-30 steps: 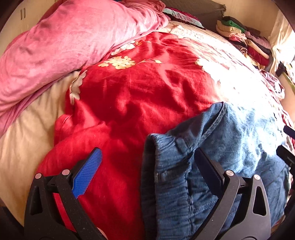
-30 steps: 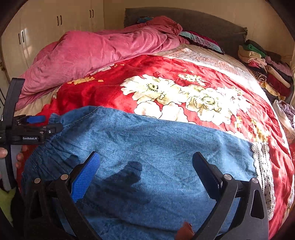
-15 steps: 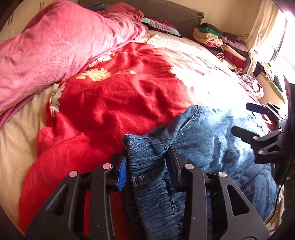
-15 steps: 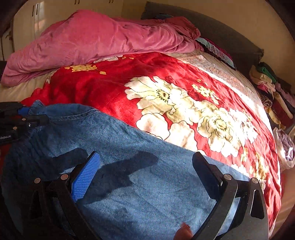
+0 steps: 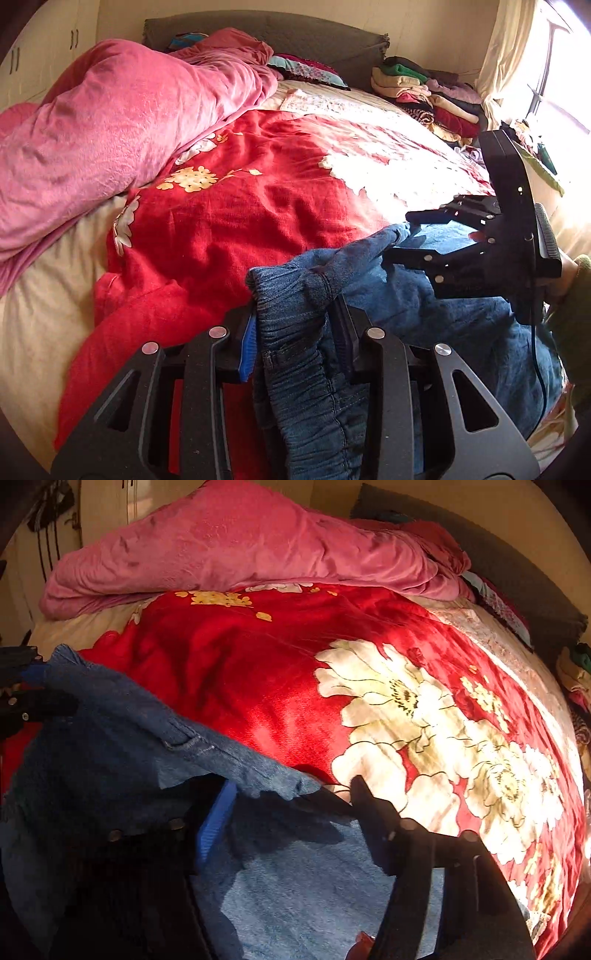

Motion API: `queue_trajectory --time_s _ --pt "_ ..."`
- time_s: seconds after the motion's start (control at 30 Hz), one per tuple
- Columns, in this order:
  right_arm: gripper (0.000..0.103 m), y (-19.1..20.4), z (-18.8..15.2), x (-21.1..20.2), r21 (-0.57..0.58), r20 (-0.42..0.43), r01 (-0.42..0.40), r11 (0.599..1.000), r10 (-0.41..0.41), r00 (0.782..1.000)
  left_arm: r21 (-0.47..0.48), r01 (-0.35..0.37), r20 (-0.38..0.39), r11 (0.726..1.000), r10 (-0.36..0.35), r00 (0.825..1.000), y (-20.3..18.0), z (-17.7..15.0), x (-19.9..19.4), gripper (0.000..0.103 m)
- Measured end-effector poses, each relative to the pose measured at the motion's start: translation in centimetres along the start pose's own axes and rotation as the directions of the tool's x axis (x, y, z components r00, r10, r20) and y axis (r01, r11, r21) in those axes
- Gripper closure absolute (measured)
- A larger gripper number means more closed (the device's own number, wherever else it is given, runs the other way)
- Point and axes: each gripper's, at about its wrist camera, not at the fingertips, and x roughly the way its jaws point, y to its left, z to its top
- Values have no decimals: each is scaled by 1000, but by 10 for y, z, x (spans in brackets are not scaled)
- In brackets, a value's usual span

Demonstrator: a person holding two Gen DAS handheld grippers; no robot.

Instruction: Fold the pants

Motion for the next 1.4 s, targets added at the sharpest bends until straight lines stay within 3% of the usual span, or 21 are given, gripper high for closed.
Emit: queue_trajectory --time_s 0.1,0.2,0.47,0.77,1.0,1.4 --pt "80 5 0 -5 22 11 -45 999 45 999 -1 -1 1 1000 1 1000 0 -1 -1 77" --pt "88 7 -5 -21 43 57 -23 999 21 998 -11 -3 1 1000 3 1000 3 -1 -1 77" --pt "90 21 -30 -85 115 191 -6 993 -16 982 -2 15 24 1000 -15 1000 0 -3 -14 77" --pt "93 59 -72 -157 139 298 -16 990 -26 954 66 16 80 998 -21 997 -21 -20 -60 75" --pt "93 111 -122 -188 79 285 -77 994 52 957 81 18 57 997 -23 998 -31 -68 -88 73" --pt "93 177 -165 -172 17 141 -200 980 196 971 27 -47 -60 999 49 997 -13 -123 -95 73"
